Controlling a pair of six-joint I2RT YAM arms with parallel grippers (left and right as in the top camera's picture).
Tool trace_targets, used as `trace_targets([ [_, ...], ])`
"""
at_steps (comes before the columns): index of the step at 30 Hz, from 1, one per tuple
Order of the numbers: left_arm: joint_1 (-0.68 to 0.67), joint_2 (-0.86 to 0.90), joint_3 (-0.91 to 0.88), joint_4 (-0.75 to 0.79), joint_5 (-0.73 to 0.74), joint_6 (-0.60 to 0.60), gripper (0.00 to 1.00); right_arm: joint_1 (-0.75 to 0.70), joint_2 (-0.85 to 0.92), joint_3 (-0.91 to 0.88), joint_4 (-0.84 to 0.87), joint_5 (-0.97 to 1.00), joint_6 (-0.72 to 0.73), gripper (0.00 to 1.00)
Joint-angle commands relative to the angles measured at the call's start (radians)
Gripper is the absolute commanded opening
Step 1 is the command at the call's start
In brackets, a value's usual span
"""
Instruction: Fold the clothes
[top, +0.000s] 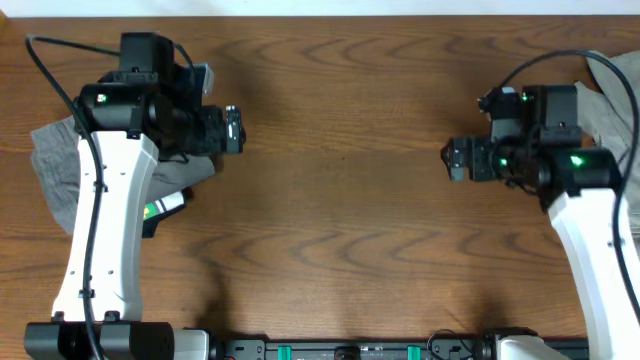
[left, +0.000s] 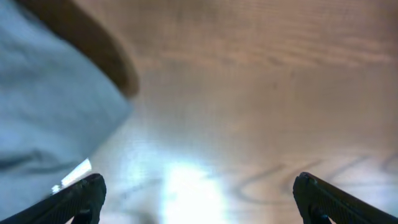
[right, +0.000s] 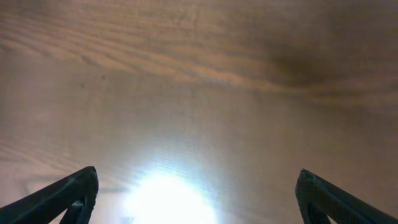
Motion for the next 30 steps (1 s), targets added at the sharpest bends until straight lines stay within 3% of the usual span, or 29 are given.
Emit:
trace_targets([
  [1, -0.016, -0.023, -0.038, -0.014, -0.016, -0.008, 0.98, -0.005, -0.133, -0.001, -0.033, 0.087, 0.054, 0.99],
  [7, -0.052, -0.234, -0.251, 0.112, -0.060, -0.017, 0.98, -0.002, -0.403, -0.131, -0.015, 0.092, 0.057, 0.99],
  [15, -0.059, -0.716, -0.609, 0.246, -0.159, -0.072, 0.98, -0.002, -0.727, -0.374, 0.006, 0.091, 0.061, 0.99],
  [22, -0.059, -0.951, -0.708, 0.222, -0.163, -0.072, 0.98, -0.002, -0.780, -0.449, -0.071, 0.092, 0.060, 0.99],
  [30, -0.059, -0.981, -0.708, 0.201, -0.163, -0.072, 0.98, -0.002, -0.779, -0.454, -0.198, 0.092, 0.060, 0.99],
])
